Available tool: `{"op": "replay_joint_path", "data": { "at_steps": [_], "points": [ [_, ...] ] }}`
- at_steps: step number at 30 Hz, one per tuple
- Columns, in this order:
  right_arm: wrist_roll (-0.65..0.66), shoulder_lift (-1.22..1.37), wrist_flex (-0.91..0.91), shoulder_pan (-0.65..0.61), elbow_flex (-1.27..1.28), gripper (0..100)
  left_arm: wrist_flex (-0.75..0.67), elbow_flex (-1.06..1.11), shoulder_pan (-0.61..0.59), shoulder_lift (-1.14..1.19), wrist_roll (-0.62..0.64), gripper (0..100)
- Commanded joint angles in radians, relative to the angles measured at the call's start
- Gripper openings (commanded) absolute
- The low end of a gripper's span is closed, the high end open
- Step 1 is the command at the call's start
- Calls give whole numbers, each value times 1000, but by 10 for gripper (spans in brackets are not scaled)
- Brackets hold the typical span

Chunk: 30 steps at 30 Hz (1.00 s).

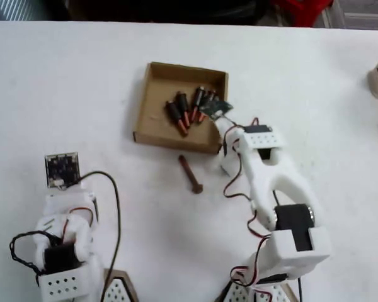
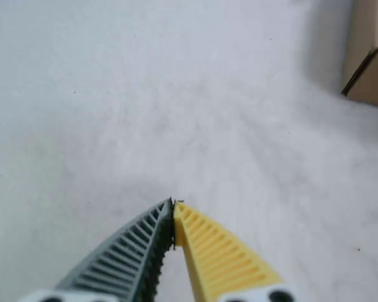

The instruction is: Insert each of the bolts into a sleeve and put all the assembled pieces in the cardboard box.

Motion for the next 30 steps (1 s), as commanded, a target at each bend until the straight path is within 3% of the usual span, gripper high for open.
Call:
{"op": "replay_joint_path", "data": {
  "at_steps": [1, 9, 18, 30],
  "points": [
    [-98, -105, 67, 54, -20, 15, -3, -2, -1, -7, -11, 23],
    [-189, -159, 205, 157, -11, 16, -5, -2, -1, -7, -11, 23],
    [-184, -160, 122, 197, 138, 17, -21, -2, 42, -5, -6, 23],
    [-183, -160, 116, 252, 147, 17, -54, -9, 94, -4, 0, 21]
  ]
}}
